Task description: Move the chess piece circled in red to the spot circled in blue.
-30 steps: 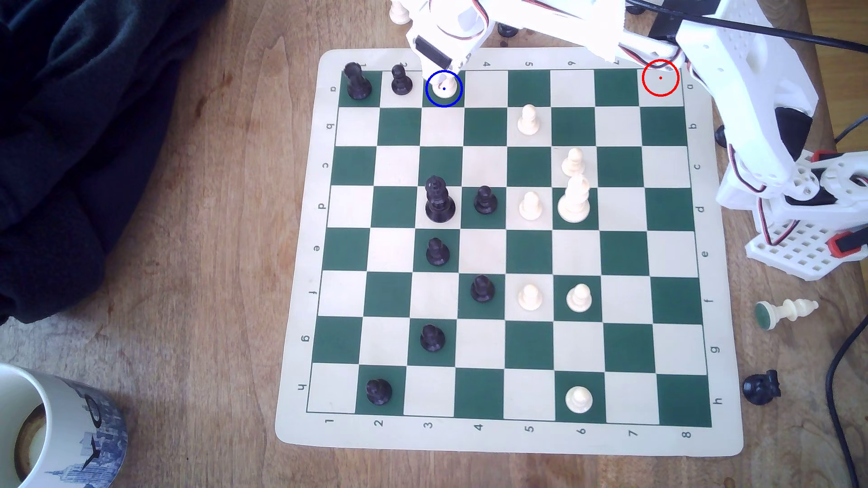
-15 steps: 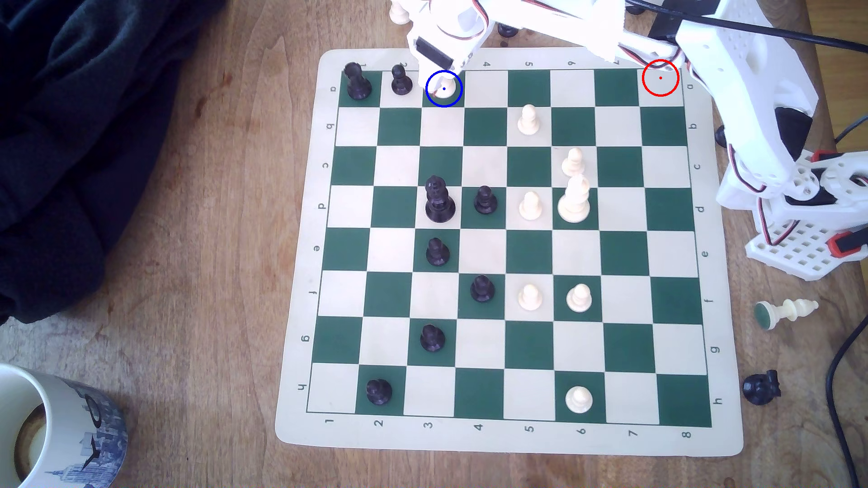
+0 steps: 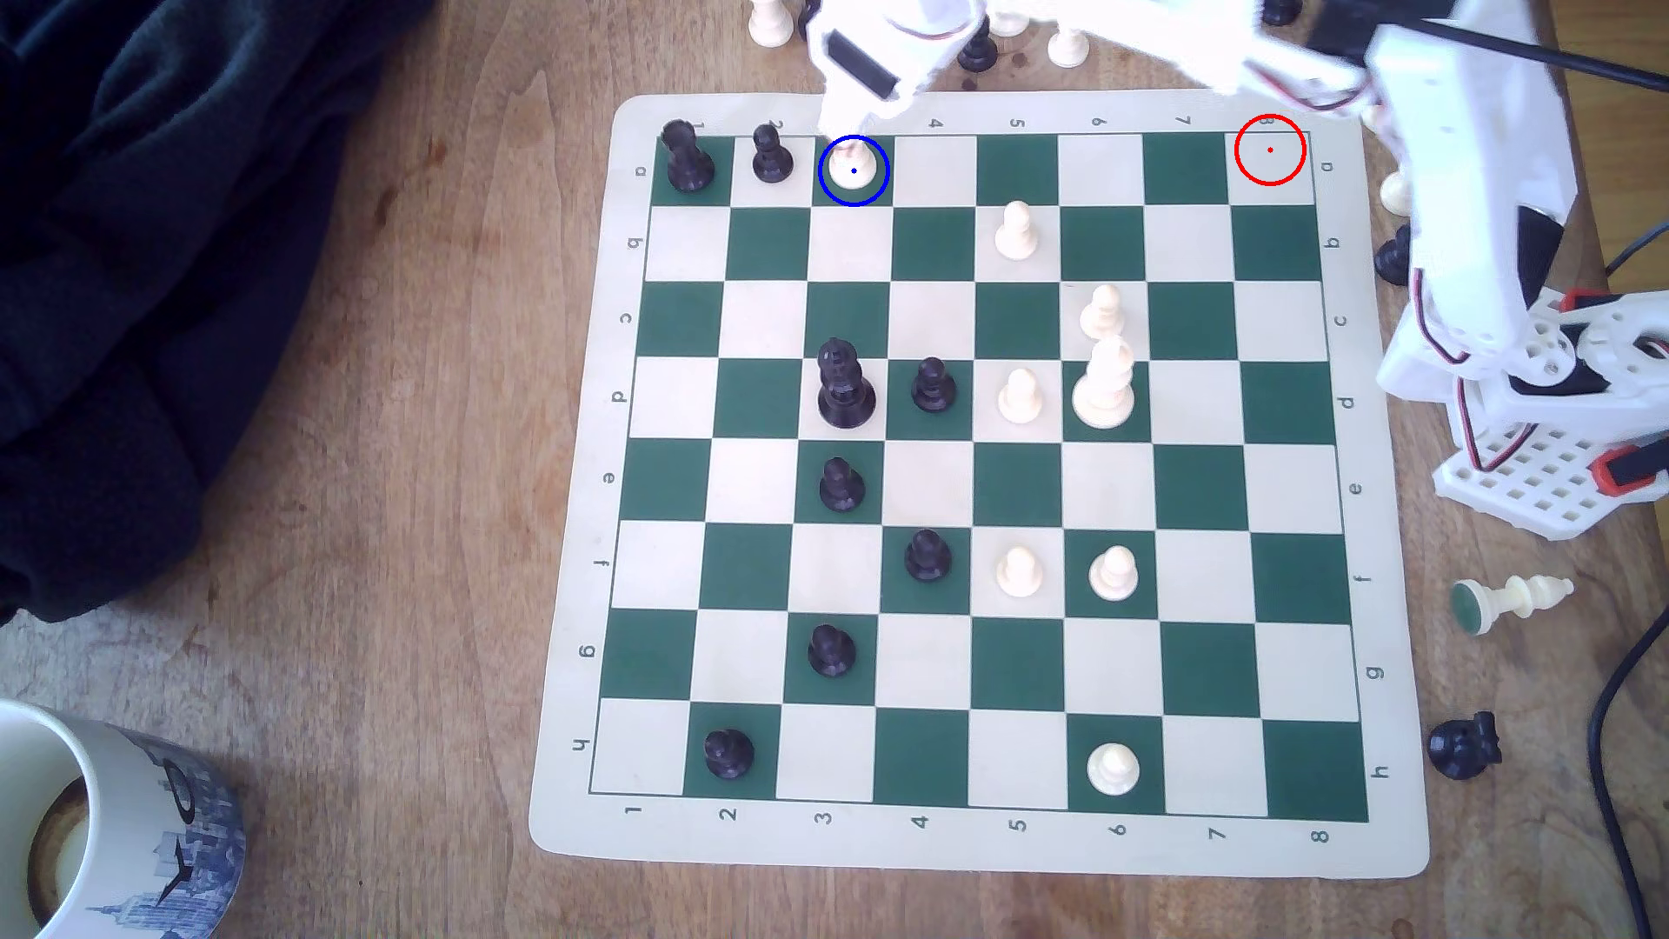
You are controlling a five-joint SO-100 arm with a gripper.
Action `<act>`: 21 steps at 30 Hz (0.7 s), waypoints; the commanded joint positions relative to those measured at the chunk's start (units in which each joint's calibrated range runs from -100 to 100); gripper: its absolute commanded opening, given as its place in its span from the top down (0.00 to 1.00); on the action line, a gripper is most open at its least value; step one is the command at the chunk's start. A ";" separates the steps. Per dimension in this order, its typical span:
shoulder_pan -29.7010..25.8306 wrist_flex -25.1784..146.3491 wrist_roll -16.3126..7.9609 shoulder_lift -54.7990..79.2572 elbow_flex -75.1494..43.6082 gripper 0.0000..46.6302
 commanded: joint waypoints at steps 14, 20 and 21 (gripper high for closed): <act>-4.29 -22.81 -3.61 -63.99 68.27 0.96; -9.84 -41.07 -3.76 -69.93 77.79 1.00; -10.78 -48.03 -3.27 -69.93 80.23 1.00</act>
